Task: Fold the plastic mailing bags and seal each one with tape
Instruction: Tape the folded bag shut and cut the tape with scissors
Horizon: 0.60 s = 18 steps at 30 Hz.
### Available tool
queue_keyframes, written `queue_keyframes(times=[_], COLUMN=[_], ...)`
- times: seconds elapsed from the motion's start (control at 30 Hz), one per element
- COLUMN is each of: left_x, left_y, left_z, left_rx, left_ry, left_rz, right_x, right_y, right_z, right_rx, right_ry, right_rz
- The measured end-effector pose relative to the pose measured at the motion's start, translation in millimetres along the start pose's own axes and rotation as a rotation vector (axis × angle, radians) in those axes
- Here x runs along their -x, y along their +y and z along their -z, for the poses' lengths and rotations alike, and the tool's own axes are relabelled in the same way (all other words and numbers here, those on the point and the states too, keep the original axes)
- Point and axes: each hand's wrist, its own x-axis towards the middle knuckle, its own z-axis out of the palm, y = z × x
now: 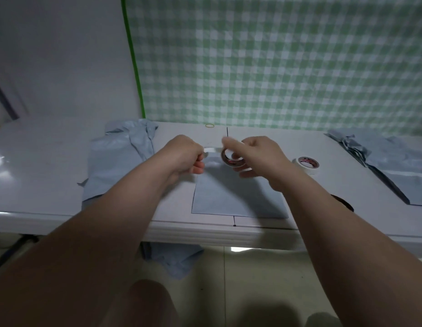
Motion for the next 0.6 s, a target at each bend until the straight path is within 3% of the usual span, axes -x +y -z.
queue_keyframes(times=[0.1, 0.27, 0.4, 0.5, 0.6], left_x=[-4.8, -12.6, -13.5, -15.6, -15.7], left_y=[-3.7, 0.3, -3.8, -9.6, -18.9], left_z=[2.2, 4.7, 2.8, 2.5, -0.1], left_rx=[0.030, -0.111, -0.490, -0.614, -0.688], left_ry=[-0.013, -0.036, -0.003, -0.012, -0.038], left_rz=[0.016, -0.073, -0.136, -0.167, -0.177], right_x=[-5.5, -12.6, -16.8, -18.7, -17.6], right_y=[1.2, -2.9, -1.9, 2.7, 11.4], right_z=[-9.8, -16.1, -14.4, -11.3, -12.8], right_rx=[-0.328, -0.517, -0.114, 0.210, 0.310], right_ry=[-0.068, -0.036, 0.084, 0.149, 0.151], right_rz=[-0.153, -0.139, -0.079, -0.039, -0.051])
